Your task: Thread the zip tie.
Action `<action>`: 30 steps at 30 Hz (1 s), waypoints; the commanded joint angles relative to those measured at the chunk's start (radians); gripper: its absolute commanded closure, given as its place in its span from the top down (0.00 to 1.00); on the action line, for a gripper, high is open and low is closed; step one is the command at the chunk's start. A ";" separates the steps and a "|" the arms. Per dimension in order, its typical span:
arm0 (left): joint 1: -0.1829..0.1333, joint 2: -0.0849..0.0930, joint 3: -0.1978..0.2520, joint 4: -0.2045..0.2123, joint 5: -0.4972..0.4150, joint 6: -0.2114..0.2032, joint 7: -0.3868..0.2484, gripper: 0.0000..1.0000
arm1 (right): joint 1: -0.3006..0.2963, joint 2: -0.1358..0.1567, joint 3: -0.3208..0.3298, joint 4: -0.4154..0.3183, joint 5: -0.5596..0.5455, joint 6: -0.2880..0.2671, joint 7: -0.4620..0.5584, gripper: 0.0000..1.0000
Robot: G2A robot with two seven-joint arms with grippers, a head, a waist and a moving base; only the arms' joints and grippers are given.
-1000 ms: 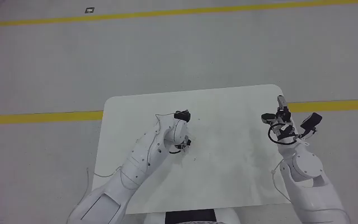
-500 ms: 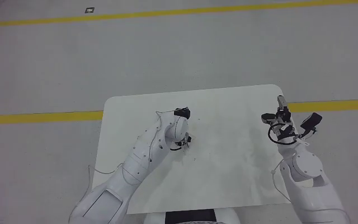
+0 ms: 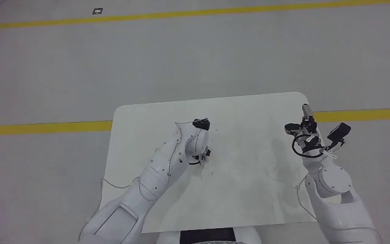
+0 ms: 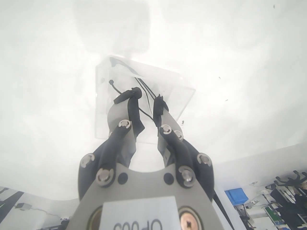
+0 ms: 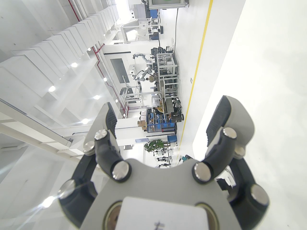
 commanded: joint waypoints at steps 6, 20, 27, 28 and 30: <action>-0.005 -0.007 0.008 0.027 0.002 0.000 0.012 0.16 | 0.000 0.000 0.000 0.000 0.000 0.000 0.000 1.00; -0.009 -0.013 0.015 0.054 0.002 0.000 0.012 0.15 | 0.000 0.000 0.000 0.000 0.000 0.000 0.000 1.00; -0.019 -0.016 0.025 0.071 -0.017 0.000 0.021 0.11 | 0.000 0.000 0.000 0.000 0.000 0.000 0.000 1.00; -0.021 -0.017 0.028 0.076 -0.021 0.000 0.024 0.10 | 0.000 0.000 0.000 0.000 0.000 0.000 0.000 1.00; -0.024 -0.019 0.032 0.083 -0.026 0.000 0.026 0.09 | 0.000 0.000 0.000 0.000 0.000 0.000 0.000 1.00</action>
